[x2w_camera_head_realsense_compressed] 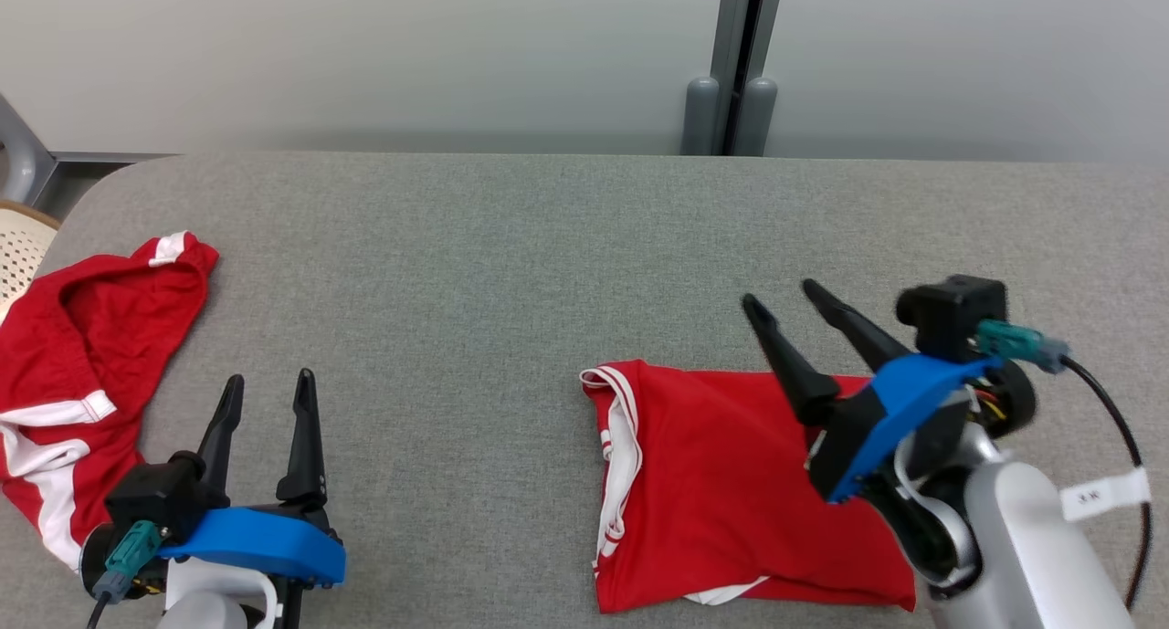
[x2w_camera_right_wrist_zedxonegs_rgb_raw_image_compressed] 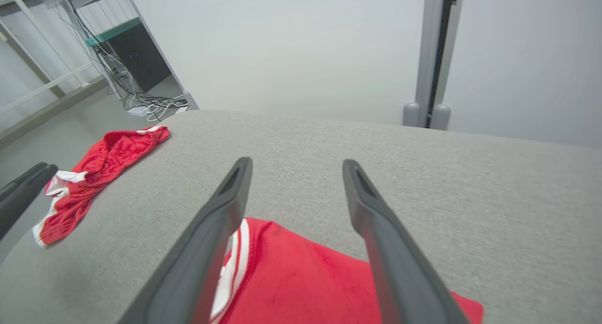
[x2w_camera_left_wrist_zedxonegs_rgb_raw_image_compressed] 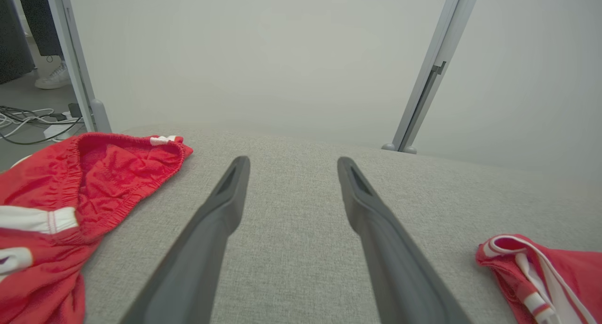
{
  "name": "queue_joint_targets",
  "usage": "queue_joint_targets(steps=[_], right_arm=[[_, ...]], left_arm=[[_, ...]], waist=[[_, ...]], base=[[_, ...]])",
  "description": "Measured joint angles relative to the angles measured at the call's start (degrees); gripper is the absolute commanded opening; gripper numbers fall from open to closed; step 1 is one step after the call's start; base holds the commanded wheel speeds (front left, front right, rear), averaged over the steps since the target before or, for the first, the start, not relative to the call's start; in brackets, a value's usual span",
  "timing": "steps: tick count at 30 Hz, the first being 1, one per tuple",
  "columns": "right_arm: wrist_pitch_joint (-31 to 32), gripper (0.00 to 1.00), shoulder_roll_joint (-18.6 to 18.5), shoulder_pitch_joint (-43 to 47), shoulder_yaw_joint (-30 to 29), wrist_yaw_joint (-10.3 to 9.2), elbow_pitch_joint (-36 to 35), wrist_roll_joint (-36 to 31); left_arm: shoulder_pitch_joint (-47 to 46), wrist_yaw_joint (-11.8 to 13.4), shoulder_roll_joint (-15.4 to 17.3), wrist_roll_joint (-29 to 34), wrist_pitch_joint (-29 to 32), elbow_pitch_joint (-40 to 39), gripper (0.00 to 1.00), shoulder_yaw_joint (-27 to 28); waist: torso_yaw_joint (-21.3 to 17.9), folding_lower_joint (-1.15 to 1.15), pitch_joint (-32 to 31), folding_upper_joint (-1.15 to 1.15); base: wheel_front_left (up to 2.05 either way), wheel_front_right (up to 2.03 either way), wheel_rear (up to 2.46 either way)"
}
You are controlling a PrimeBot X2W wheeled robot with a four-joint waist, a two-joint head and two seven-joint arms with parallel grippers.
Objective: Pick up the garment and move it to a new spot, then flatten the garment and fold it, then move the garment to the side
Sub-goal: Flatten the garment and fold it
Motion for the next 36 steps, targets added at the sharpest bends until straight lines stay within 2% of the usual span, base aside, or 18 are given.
queue_joint_targets(steps=[6, 11, 12, 13, 14, 27, 36], right_arm=[[-1.9, 1.00, -0.5, 9.6, -9.9, 0.00, -4.8, -8.4], [-3.9, 1.00, -0.1, 13.7, -11.7, 0.00, -4.0, -11.4], [-4.5, 0.93, 0.0, 13.9, -11.3, 0.00, -2.7, -12.0], [-4.7, 0.36, 0.0, 14.0, -10.4, 0.00, -1.3, -12.7], [-5.1, 0.00, 0.1, 14.0, -9.3, -0.01, 0.2, -12.8], [-8.0, 0.00, 0.3, 3.7, 12.9, 0.00, 19.3, -5.4], [-6.0, 0.00, 0.3, -2.8, 24.0, 0.00, 25.6, -1.3]], left_arm=[[1.5, 0.2, -0.1, 0.0, 0.0, -1.0, 1.00, 0.3], [2.2, 0.3, -0.1, 0.0, 0.0, -1.5, 1.00, 0.7], [2.2, 0.3, -0.1, 0.0, 0.0, -1.6, 1.00, 0.7], [2.2, 0.3, 0.0, 0.0, 0.0, -1.7, 1.00, 0.8], [2.2, 0.3, 0.0, 0.0, 0.0, -1.7, 1.00, 0.8], [1.8, 0.3, 0.6, 0.1, 0.1, -2.3, 1.00, 0.3], [1.4, 0.5, 0.5, 0.1, 0.2, -2.5, 1.00, -0.1]], waist=[[-0.5, 0.00, -0.6, 0.00], [-0.8, 0.00, -0.3, 0.00], [-0.8, 0.00, -0.2, 0.00], [-0.8, 0.00, -0.1, 0.00], [-0.8, 0.00, 0.1, 0.00], [0.7, 0.00, 0.7, 0.00], [2.0, 0.00, 1.8, 0.00]], base=[[0.00, 0.00, 0.00], [0.00, 0.00, 0.00], [0.00, 0.00, 0.00], [0.00, 0.00, 0.00], [0.00, 0.00, 0.00], [0.00, 0.00, 0.00], [0.00, 0.00, 0.00]])
